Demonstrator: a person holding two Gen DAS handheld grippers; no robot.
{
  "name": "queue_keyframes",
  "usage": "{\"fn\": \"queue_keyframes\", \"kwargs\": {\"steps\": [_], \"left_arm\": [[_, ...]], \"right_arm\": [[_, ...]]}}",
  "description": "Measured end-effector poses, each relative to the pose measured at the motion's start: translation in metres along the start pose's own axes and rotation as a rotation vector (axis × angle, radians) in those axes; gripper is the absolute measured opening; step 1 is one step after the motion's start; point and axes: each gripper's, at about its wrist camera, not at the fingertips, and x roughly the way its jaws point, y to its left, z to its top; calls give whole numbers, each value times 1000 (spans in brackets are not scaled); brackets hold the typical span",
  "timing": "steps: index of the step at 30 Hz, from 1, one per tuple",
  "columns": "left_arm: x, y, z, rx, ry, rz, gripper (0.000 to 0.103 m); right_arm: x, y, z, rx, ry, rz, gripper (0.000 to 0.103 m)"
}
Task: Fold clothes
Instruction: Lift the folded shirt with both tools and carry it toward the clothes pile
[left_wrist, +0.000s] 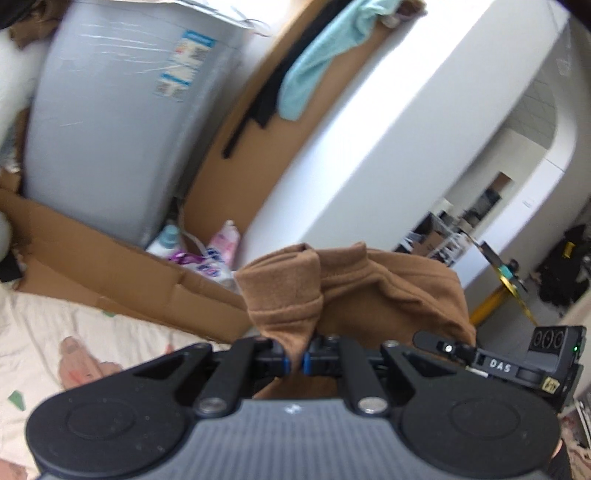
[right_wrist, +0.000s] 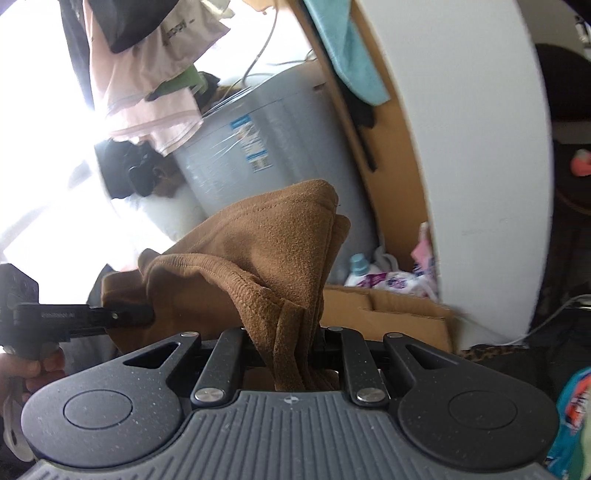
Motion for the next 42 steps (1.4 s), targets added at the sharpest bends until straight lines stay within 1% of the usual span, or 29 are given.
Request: {"fn": "queue_keyframes", "kwargs": {"steps": [3,7,11,14,18,21,27,33,36,42], "left_arm": [[10,-16,-3,50,7,-33,7],[29,-28,-12,70,27,-78,7],[51,-37,-20,101,50,-94,7],[65,-41,-23,111,60,-126,7],[80,-46,-27,131,77,-165,7],[95,-50,-34,143,105,-183,7],[130,-49,-49,157,153,-230,7],[167,-48,-70,169,205,-267,7],[184,-45,-81,146,215,-316,7],[218,-44,-105,154,273,-330,7]], "right_arm": [[-17,-4,-3,-1,-18,-49,13],[-34,-14,-10,-10,-31,-110,13],[-45,-30,-21,-8,-43,-137,13],[-51,-46,-27,1,-61,-150,13],[-55,-68,-34,29,-74,-172,13],[-56,-81,-42,44,-78,-200,13],[-58,-109,-66,86,-99,-244,13],[-55,-136,-89,115,-86,-316,13],[-54,-151,-100,136,-85,-343,13],[-45,-181,-127,173,-56,-396,13]]}}
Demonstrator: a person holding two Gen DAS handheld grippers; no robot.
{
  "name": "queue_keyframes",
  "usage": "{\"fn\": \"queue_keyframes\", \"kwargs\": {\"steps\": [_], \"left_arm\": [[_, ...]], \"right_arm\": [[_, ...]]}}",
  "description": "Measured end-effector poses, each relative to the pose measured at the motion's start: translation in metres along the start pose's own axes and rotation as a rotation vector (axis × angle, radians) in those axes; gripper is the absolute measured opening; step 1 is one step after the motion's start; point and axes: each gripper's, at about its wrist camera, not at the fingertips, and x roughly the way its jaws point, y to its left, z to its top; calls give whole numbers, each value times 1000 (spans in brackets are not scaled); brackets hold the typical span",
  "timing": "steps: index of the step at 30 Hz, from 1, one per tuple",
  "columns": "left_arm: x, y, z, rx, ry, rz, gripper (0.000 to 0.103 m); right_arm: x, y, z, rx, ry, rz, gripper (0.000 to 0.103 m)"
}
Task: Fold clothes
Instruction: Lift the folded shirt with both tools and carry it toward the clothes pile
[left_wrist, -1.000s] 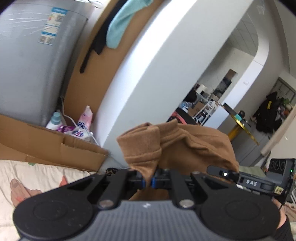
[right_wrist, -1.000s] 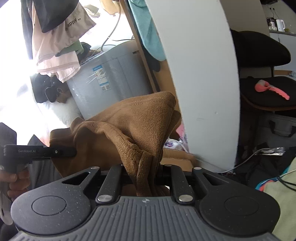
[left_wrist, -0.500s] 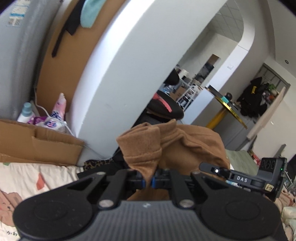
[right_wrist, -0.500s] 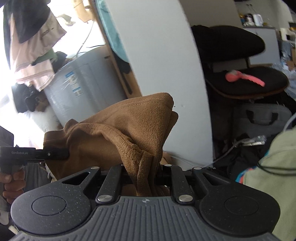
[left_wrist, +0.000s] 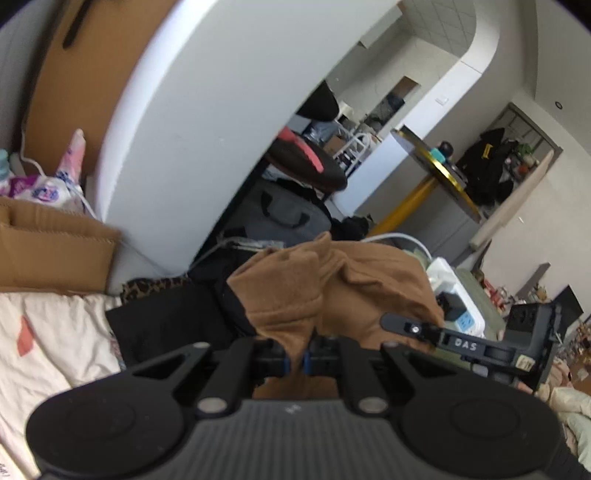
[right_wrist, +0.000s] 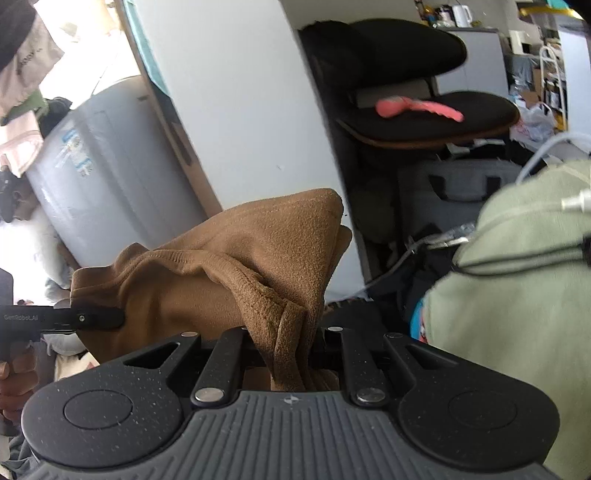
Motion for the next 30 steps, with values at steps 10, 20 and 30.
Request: {"fn": "queue_keyframes", "kwargs": {"steps": [10,20,30], "left_arm": [[38,37,-23,-82,41,-25,7],[67,75,-36,-103,50,-22,7],[101,113,-40,-126,53,-37,7]], "right_arm": [[43,-29,-33,40,77,-52,13],[91,-40,-54,46,125,-71,13],[137,-54,-61,30,164,-89,14]]}}
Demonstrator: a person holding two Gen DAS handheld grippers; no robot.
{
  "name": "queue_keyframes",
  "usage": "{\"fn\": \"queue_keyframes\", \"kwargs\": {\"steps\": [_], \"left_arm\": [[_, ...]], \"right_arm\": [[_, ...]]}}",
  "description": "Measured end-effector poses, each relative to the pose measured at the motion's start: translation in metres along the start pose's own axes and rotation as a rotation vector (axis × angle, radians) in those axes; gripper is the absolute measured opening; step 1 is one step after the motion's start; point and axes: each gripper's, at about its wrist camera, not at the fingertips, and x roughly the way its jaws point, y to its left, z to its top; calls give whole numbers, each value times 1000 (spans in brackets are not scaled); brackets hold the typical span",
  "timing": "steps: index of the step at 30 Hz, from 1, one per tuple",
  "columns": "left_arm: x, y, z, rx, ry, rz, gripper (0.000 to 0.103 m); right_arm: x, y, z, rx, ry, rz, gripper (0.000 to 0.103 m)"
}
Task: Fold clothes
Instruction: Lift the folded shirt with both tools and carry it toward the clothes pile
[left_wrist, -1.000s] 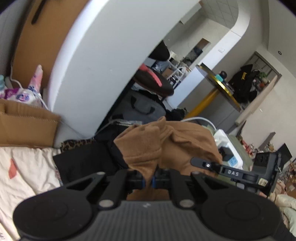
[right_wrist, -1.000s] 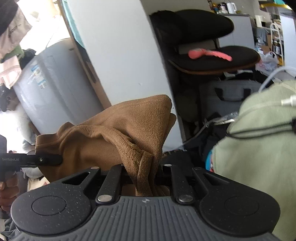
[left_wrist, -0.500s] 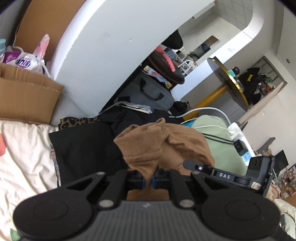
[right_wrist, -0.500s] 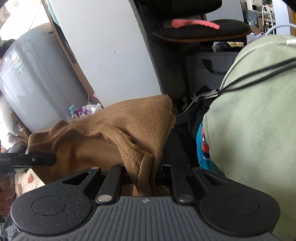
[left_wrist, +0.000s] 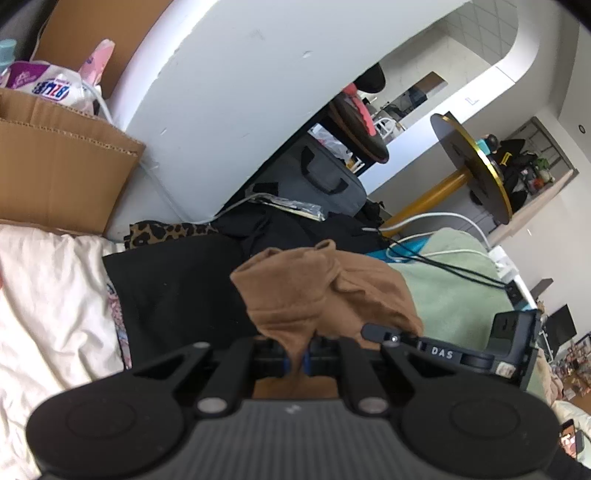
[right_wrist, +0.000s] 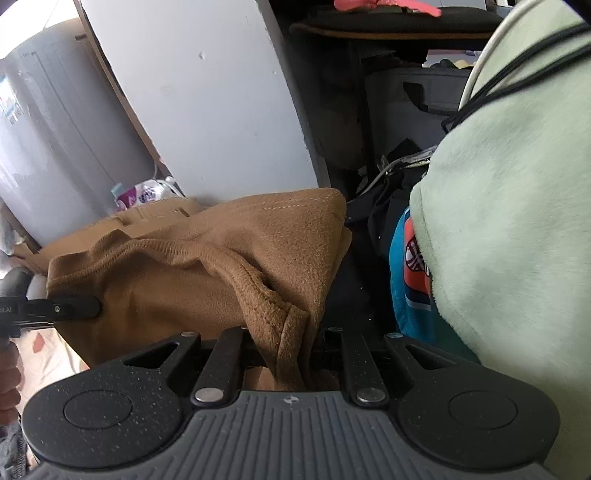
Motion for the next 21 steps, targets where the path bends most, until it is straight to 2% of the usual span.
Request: {"fn": "queue_keyframes", "kwargs": {"steps": [11,21], "left_arm": [[21,30,23,31,-53,-11,7],[41,68,38,8,-67,27,7]], "right_arm": [[44,2,19,-47,-5,-14,14],[80,7,31,-158,39,-8,15]]}}
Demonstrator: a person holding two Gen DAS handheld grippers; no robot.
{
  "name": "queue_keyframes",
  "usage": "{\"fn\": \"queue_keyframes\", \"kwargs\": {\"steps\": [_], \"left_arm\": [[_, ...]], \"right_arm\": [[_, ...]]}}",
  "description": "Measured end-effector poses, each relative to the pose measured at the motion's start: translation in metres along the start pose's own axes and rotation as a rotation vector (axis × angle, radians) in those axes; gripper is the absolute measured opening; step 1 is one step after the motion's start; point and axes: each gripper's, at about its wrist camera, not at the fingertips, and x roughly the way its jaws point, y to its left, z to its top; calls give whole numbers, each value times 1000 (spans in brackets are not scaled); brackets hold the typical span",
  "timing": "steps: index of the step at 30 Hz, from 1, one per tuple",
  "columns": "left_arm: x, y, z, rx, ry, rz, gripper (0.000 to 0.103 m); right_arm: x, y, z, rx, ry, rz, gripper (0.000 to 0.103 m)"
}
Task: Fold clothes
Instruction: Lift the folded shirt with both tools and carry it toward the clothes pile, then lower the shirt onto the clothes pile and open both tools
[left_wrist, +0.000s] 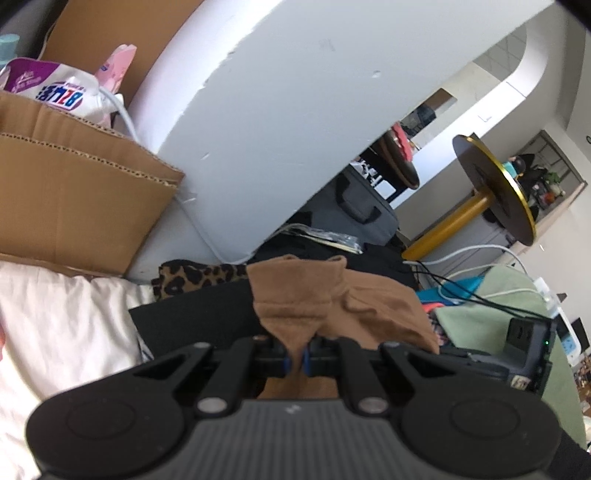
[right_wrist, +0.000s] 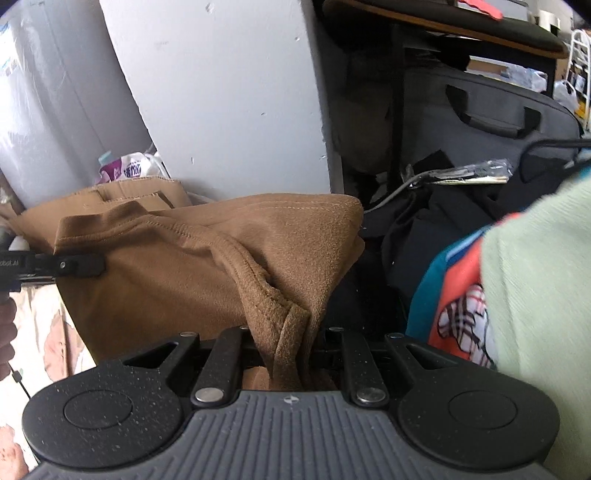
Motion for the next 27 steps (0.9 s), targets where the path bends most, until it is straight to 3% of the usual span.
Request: {"fn": "queue_keyframes", "kwargs": {"steps": [13,27], "left_arm": [[38,35,11,-25,12,80,7],[87,63,25,39,91,183,7]], "right_arm": [[48,-5,10,-25,16,-15,15],[117,-23,15,11,84,-49,15]]}}
